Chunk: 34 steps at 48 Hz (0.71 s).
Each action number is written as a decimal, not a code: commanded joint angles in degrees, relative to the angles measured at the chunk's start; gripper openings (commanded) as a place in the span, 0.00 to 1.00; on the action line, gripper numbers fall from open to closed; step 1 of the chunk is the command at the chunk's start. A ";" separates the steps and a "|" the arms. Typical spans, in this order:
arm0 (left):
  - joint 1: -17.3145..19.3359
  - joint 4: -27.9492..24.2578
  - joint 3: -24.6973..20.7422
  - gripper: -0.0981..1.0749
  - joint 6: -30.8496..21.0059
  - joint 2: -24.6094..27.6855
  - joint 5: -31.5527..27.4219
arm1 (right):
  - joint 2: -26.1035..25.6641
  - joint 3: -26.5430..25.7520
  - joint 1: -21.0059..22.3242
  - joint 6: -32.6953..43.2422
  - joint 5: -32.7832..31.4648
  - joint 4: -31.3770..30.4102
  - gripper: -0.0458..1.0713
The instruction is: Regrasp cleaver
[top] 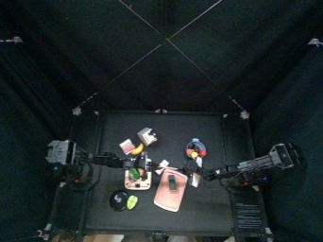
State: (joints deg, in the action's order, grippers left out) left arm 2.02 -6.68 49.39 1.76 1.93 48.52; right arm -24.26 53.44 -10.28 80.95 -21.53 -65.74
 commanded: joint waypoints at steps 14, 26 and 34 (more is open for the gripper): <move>-0.26 -0.09 -0.79 0.40 0.00 -1.05 0.53 | -0.97 -1.49 0.00 0.18 -0.09 -0.18 0.42; -0.62 -1.14 -0.53 0.51 0.00 -0.97 0.62 | -0.53 -1.41 -0.09 0.18 0.62 0.00 0.42; -0.44 -2.20 -0.44 0.67 0.00 -1.23 0.53 | -0.53 -1.49 -0.35 0.26 1.32 1.49 0.42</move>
State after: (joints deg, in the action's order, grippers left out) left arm 1.76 -8.35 49.39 1.67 1.93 48.52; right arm -24.26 53.44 -10.63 80.95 -20.57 -65.30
